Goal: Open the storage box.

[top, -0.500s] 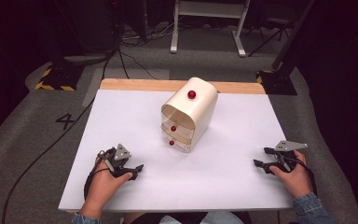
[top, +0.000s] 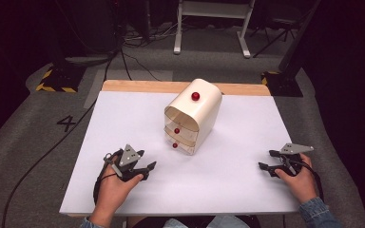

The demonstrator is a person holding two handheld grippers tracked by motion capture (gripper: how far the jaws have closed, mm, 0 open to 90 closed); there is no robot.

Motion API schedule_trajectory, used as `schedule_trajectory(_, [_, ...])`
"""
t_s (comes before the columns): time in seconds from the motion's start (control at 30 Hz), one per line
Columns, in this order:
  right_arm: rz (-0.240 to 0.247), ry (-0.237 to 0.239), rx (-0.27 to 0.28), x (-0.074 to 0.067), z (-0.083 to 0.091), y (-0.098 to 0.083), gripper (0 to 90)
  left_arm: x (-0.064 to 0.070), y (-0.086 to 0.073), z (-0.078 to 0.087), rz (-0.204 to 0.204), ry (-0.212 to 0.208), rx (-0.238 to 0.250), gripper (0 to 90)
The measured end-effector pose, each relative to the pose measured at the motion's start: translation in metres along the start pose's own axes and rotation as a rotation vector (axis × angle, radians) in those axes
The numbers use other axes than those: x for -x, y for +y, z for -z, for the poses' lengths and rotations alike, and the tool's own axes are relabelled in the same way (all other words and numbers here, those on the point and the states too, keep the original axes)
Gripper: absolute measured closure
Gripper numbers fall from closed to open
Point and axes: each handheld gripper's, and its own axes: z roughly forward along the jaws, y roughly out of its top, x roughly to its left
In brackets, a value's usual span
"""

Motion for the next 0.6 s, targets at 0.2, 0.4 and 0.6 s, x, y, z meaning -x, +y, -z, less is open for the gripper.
schedule_trajectory(0.2, [0.002, -0.002, 0.0, 0.0, 0.0, 0.0, 22.8, 0.01, 0.005, -0.014, 0.007, -0.01, 0.073, 34.9])
schedule_trajectory(0.4, [0.003, -0.002, 0.0, 0.0, 0.0, 0.0, 22.8, 0.023, 0.011, -0.036, 0.026, 0.033, 0.104, 35.9])
schedule_trajectory(0.6, [0.003, -0.003, 0.0, 0.0, 0.0, 0.0, 22.8, 0.031, 0.017, -0.058, 0.033, 0.066, 0.112, 47.2])
